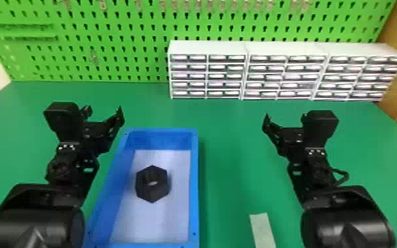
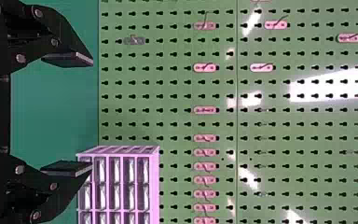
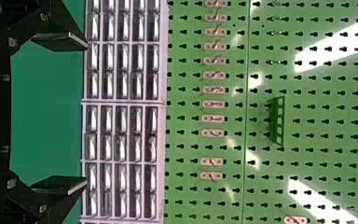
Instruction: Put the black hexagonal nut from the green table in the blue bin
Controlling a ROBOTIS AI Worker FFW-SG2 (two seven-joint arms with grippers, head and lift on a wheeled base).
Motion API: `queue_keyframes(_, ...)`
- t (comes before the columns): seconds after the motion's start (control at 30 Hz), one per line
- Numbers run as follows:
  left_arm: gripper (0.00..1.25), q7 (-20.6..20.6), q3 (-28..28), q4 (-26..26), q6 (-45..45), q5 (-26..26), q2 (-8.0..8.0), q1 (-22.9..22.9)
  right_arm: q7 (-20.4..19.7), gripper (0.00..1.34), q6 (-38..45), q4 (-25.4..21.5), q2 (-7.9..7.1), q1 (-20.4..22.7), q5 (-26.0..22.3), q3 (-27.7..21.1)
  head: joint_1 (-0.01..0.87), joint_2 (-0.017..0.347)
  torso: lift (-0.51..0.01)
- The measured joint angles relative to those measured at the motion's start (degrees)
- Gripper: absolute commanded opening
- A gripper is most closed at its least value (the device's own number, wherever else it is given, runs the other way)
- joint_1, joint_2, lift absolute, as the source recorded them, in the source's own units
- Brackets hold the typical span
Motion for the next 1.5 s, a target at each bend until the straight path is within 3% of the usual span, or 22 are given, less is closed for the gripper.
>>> queue_keyframes(1.5,0.79,0.0,-0.14,0.0,0.09,-0.09,-0.01,-0.22,0.0,1.07,0.09,0.12,-0.24,-0.18,-0.23,0.54,0.686,0.052,-0.097)
